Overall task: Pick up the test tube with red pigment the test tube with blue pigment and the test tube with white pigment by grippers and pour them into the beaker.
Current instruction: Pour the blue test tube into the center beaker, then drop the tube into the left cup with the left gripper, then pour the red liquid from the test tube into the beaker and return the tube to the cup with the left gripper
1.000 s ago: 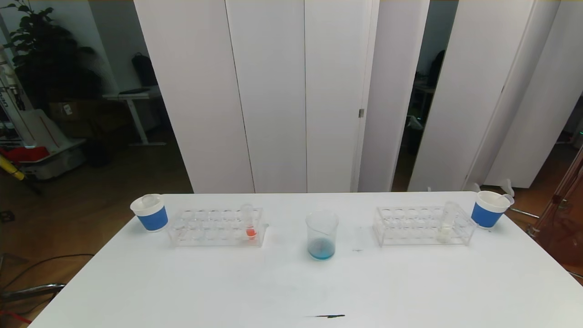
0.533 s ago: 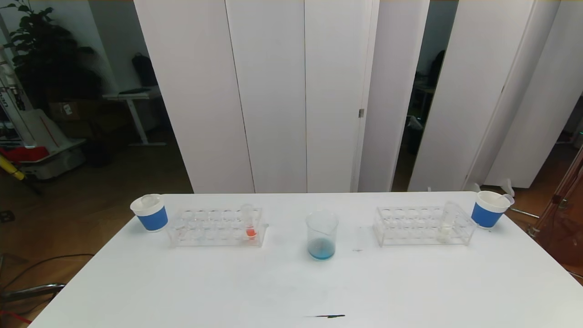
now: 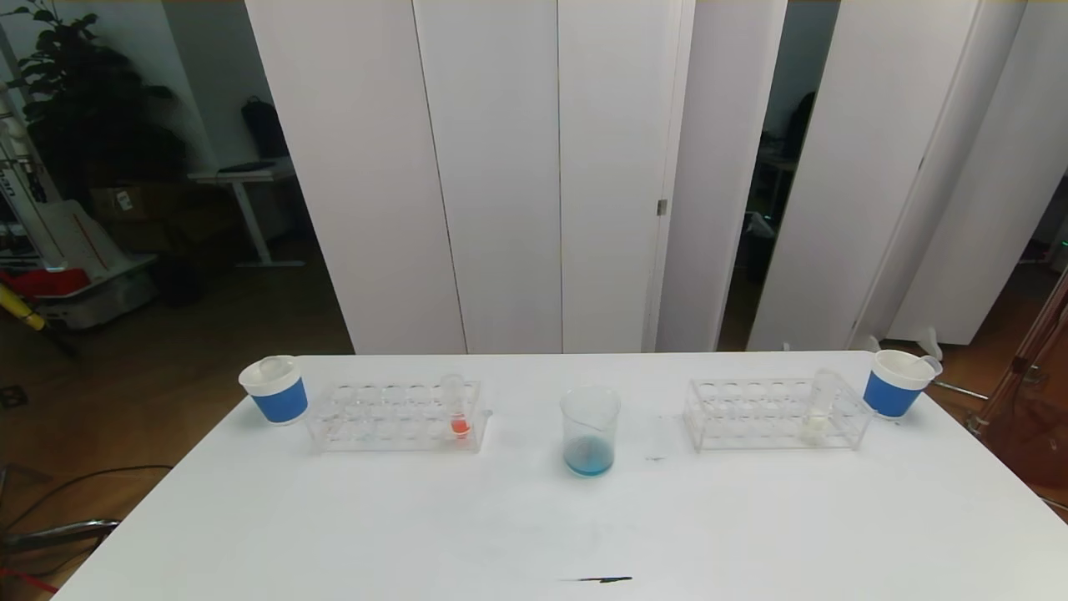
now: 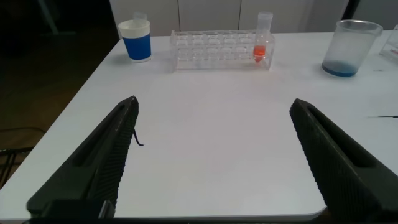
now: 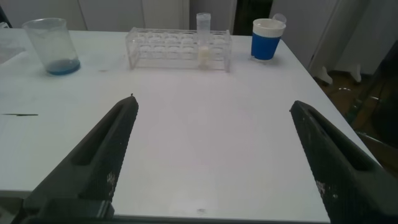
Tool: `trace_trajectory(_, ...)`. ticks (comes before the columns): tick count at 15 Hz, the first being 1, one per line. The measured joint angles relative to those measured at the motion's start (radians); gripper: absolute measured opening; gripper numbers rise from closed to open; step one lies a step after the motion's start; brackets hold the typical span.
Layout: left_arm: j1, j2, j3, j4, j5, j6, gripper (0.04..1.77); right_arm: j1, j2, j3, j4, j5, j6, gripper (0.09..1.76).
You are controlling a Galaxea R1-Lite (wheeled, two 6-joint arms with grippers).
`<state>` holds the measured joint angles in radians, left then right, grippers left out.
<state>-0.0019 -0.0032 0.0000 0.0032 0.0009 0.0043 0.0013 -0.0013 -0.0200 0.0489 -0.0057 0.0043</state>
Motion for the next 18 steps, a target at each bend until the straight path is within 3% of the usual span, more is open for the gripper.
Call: trace_trajectory(18,0.000,0.001,0.000,0.000,0.000,0.000,1.74,0.000,0.000,0.000,0.000,0.000,0.000,1.75)
